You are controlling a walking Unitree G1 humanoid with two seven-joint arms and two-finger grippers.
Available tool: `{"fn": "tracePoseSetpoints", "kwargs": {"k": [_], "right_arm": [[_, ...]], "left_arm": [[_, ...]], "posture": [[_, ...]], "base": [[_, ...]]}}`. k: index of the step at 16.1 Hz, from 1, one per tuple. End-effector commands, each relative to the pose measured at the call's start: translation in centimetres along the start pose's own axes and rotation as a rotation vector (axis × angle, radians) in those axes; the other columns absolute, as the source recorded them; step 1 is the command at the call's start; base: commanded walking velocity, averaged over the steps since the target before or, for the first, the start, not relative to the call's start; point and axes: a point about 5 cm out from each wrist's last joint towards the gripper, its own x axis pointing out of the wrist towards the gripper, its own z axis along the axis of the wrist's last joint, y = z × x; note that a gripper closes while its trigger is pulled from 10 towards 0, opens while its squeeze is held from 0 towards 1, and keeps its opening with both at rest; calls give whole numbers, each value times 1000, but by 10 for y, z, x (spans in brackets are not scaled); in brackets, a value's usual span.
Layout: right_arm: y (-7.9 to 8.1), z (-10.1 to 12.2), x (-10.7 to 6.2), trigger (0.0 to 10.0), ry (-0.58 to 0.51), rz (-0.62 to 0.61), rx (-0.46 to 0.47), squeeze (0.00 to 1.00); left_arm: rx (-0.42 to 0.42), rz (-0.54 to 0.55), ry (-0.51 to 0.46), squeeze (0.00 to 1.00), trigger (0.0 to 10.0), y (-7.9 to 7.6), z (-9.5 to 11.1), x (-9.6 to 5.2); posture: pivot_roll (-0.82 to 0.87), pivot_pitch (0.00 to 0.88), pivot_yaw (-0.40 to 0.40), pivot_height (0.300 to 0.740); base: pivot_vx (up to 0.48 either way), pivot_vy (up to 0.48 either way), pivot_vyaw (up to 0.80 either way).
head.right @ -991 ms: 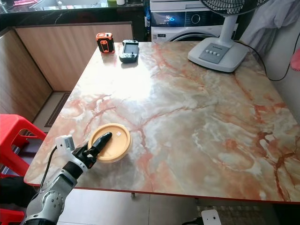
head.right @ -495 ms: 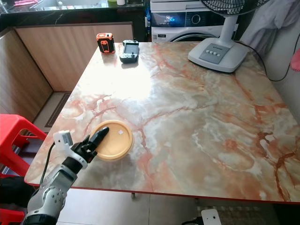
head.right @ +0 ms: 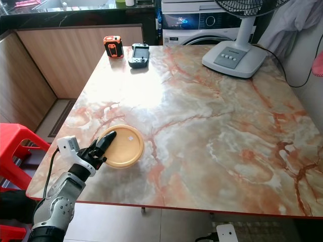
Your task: Restocking fridge
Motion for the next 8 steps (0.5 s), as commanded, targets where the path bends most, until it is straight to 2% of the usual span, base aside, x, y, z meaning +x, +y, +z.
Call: {"fn": "tracePoseSetpoints", "kwargs": {"k": [1,2,3,4,5,8], "right_arm": [[4,-3,-1,10000,10,6,19,0],[4,-3,-1,10000,10,6,20,0],[5,-3,-1,10000,8,7,28,0],[6,-3,-1,10000,5,7,35,0],[6,-3,-1,10000,4,8,43,0],[10,-7,-2,10000,13,10,60,0]], "left_arm": [[23,58,-13,0,0,7,2,-2],[29,71,-42,0,0,7,8,-1],[32,49,-95,0,431,1,21,1],[32,19,-124,0,431,-6,27,2],[43,-9,-129,0,10000,-13,32,2],[9,-71,-126,0,10000,-32,34,-1]], "posture": [[96,45,46,740],[95,40,49,740],[96,29,53,740],[95,21,56,740],[95,8,63,740],[96,0,72,740]], "base": [[0,0,0],[0,0,0],[0,0,0],[0,0,0],[0,0,0],[0,0,0]]}}
